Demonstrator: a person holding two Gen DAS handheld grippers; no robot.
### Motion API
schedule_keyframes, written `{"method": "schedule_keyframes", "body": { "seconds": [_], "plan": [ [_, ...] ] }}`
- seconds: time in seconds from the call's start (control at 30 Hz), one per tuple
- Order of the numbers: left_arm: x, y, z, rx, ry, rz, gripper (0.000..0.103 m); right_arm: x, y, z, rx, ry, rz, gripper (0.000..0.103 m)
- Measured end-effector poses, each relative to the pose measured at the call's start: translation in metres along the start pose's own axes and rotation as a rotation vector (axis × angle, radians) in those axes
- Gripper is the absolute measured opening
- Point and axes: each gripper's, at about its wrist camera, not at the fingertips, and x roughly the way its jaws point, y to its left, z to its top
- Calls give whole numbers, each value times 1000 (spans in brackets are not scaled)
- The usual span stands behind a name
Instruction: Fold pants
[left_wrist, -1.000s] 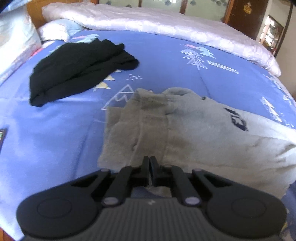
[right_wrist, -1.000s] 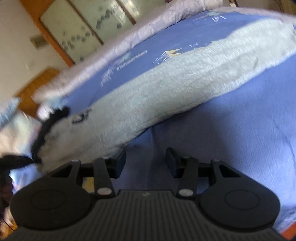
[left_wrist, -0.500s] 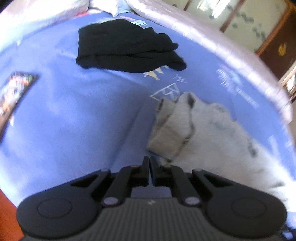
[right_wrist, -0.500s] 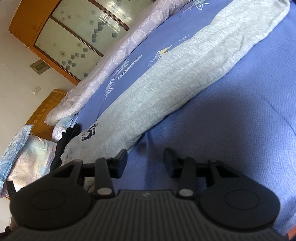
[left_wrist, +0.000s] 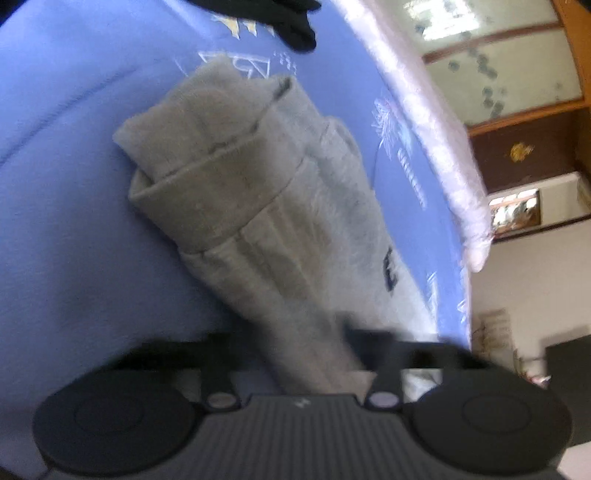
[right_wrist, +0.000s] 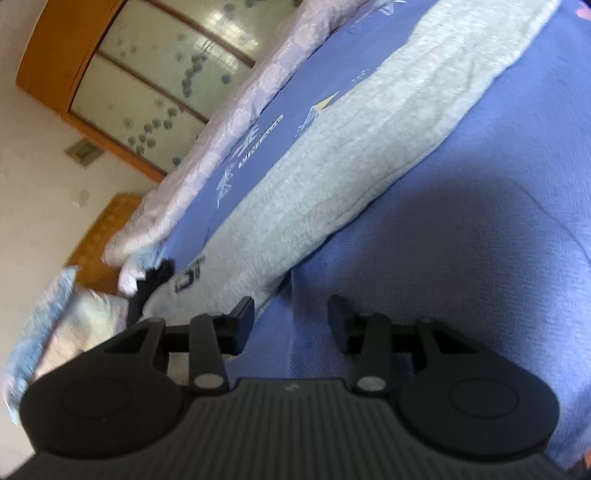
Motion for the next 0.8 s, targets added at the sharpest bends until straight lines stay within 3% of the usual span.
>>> {"method": "schedule_keyframes", "body": {
  "seconds": [0.1,0.3,0.4,0.53,0.63,0.7,0.8],
  "plan": [
    [-3,8,5,-76,15,5,7,-25,-14,22,37,-115,-31,51],
    [-54,15,13,-108,-61,-17,6,-68,-56,81,86,-304,-247,52],
    [-84,25,17,-125,-121,-20,6,-73,-70,96,92,-333,-305,52],
    [-113,40,28,-132,-214,45,6,-70,-80,104,101,-346,-316,52],
    [-111,51,29,-169,-193,44,8,-63,-85,107,108,-345,-322,58],
    [-102,49,25,-152,-167,88,18,-53,-83,109,88,-340,-336,58],
    [-92,42,20,-101,-157,150,47,-39,-78,116,48,-355,-378,58]
  ]
}}
